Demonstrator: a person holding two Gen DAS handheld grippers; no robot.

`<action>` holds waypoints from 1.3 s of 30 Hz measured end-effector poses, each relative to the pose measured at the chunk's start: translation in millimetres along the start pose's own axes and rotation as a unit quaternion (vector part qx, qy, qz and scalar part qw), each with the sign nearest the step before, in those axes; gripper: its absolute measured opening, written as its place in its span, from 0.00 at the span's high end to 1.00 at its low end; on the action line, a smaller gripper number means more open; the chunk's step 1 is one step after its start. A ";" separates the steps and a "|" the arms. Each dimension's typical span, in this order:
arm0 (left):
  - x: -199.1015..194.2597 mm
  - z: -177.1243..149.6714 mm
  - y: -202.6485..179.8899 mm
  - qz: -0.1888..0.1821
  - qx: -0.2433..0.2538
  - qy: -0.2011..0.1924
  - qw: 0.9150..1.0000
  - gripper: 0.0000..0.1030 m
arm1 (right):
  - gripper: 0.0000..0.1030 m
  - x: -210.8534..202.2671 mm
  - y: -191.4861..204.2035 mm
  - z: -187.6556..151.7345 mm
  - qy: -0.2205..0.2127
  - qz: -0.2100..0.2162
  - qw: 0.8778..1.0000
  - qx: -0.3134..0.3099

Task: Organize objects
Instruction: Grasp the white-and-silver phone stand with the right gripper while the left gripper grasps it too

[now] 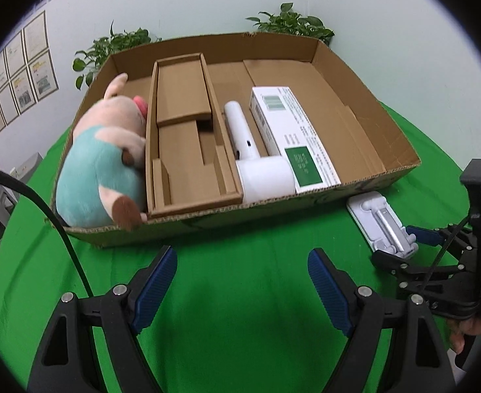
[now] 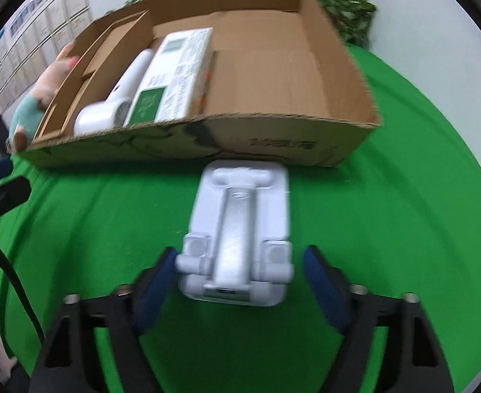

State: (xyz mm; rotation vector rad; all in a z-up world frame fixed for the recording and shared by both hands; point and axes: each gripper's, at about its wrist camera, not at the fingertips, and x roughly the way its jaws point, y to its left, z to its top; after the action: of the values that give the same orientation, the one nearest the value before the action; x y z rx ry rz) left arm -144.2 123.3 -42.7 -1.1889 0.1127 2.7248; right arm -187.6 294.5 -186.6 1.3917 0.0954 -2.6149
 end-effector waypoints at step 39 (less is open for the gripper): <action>76.4 -14.7 -33.5 -0.308 -0.100 0.139 0.936 0.32 | 0.35 -32.1 49.2 -34.9 -0.026 0.046 0.995 -0.090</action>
State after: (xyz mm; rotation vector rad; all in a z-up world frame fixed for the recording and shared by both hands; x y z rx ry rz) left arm -178.5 163.6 -108.8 -1.3688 -0.4407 2.0490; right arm -132.4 255.1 -178.3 1.2369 0.2471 -2.4972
